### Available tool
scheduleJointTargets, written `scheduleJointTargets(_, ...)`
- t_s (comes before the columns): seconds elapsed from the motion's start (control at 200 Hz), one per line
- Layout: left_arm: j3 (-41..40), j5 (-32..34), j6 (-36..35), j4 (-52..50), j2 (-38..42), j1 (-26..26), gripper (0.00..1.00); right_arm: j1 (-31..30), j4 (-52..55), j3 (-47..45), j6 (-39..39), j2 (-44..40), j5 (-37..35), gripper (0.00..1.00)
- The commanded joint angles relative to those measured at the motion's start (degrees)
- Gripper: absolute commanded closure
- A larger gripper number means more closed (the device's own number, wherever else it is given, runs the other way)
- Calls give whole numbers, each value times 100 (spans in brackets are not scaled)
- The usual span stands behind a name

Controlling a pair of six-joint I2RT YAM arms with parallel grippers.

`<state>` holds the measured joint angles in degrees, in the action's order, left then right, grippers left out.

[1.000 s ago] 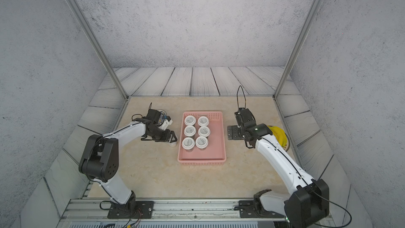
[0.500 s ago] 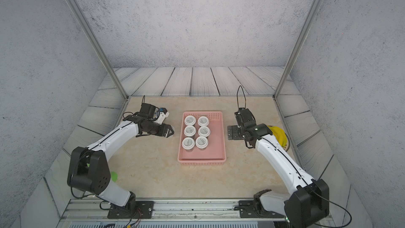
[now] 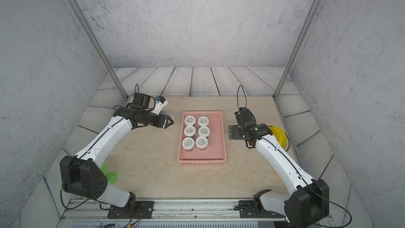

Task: Put the yogurt in the basket
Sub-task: Place the yogurt in the basket.

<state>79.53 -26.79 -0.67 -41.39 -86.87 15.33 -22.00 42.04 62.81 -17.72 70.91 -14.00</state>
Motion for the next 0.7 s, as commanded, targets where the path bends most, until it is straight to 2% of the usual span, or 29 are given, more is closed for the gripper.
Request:
scheduleJointTargets(0.0,231,-372,-108,-289,-14,168,32,26,-63,-102,31,-155,-228,0)
scheduleJointTargets(0.365,433,-636,-167,-413,-215,995,32,27,-133,-217,21,-320,-471,0)
scheduleJointTargets(0.691,1345,-660,-148,-845,-1084,1924,33,23,-219,-333,1,-610,-847,0)
